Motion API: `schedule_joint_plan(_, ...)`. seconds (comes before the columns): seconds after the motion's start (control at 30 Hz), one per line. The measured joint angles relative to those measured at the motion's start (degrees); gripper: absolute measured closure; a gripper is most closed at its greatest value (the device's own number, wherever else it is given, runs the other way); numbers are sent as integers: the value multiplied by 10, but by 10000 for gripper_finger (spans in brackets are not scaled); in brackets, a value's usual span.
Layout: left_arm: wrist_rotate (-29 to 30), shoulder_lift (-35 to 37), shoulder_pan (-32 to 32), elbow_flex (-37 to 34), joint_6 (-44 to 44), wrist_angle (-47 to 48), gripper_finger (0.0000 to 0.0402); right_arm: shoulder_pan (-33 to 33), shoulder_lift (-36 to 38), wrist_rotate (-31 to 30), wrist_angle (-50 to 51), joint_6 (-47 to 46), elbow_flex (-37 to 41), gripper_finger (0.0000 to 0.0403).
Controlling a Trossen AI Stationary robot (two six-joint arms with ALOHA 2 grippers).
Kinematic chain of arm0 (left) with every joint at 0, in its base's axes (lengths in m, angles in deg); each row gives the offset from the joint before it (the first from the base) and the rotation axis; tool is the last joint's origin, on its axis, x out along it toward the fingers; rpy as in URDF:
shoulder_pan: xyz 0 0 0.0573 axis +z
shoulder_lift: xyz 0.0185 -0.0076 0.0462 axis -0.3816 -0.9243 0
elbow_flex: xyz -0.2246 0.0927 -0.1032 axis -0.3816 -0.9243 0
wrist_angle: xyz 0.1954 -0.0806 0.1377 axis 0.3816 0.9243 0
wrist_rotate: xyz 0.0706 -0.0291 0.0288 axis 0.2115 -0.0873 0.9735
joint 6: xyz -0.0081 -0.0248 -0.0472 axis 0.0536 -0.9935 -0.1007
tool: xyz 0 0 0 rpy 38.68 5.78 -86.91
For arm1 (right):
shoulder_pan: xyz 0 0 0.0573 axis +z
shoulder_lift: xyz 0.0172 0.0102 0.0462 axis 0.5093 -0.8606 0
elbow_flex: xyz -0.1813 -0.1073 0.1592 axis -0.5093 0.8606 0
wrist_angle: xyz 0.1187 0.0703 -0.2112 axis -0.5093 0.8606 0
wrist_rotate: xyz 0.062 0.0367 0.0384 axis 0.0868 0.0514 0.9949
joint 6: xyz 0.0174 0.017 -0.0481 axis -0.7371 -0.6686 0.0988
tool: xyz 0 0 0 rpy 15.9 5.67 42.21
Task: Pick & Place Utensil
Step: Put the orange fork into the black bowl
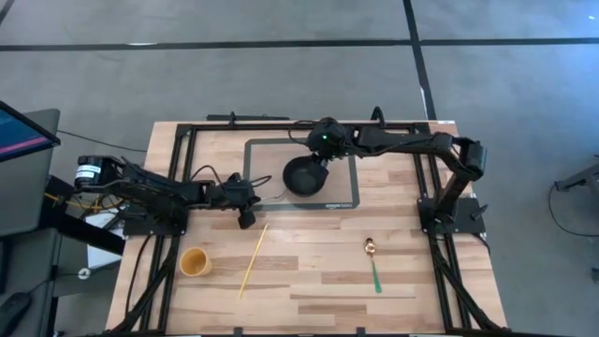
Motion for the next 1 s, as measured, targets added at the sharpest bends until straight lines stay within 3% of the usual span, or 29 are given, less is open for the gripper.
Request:
schedule_joint_plan(0.37,-5,8,-31,12,-38,15,399,22,4,-10,104,3,1,285)
schedule_joint_plan(0.67,14,8,-92,26,-105,70,399,37,4,-18,103,1,1,285)
schedule_joint_plan(1.0,122,8,-140,160,74,118,399,53,4,-18,113,-4,1,285)
